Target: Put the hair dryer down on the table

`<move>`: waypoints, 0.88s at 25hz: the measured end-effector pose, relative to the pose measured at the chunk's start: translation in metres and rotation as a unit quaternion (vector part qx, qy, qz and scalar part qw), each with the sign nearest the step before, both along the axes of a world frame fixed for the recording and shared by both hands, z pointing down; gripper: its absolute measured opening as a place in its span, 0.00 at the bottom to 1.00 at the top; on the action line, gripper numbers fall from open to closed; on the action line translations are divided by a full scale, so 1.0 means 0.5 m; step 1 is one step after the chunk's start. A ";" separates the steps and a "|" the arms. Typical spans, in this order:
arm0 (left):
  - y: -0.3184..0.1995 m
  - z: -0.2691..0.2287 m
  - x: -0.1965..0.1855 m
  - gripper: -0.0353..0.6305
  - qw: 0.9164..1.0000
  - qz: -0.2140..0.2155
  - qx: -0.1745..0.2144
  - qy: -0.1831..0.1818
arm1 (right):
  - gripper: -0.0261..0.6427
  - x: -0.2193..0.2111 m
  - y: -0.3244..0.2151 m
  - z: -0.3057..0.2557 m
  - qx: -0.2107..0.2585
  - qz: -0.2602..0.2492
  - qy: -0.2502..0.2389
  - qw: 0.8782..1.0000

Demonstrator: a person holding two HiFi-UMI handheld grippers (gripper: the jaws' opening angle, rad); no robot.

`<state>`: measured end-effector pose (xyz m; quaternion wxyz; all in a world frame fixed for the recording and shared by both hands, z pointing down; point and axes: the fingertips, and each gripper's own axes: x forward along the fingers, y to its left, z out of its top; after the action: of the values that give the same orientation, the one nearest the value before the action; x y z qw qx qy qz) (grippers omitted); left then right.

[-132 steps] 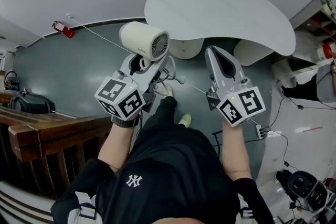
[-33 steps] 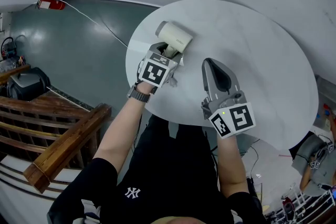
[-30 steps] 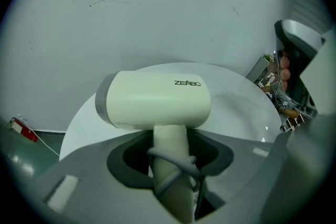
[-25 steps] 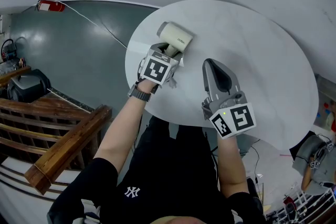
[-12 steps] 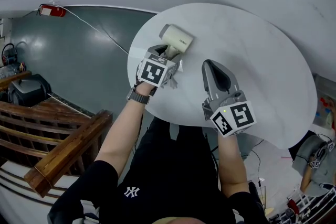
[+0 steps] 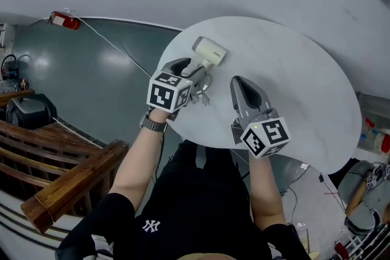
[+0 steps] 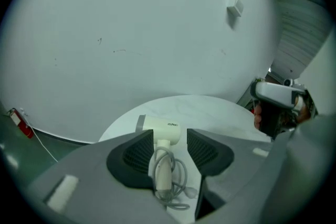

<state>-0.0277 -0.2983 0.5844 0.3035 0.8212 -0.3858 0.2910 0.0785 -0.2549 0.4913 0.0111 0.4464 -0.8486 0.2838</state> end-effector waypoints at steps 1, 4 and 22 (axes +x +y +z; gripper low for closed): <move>0.007 -0.014 -0.003 0.37 1.000 -0.001 0.003 0.008 | 0.07 -0.004 0.006 -0.006 0.002 0.002 0.000 1.000; 0.029 -0.059 0.001 0.34 0.999 0.001 0.010 0.039 | 0.07 -0.014 0.018 -0.026 0.008 0.005 0.002 1.000; 0.162 -0.354 -0.010 0.05 0.983 0.031 0.094 0.156 | 0.07 -0.083 0.102 -0.201 0.077 0.020 0.029 0.996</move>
<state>-0.0328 -0.2173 0.4074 0.2720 0.8930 -0.3337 0.1315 0.0372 -0.2039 0.3908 -0.0045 0.4705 -0.8584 0.2044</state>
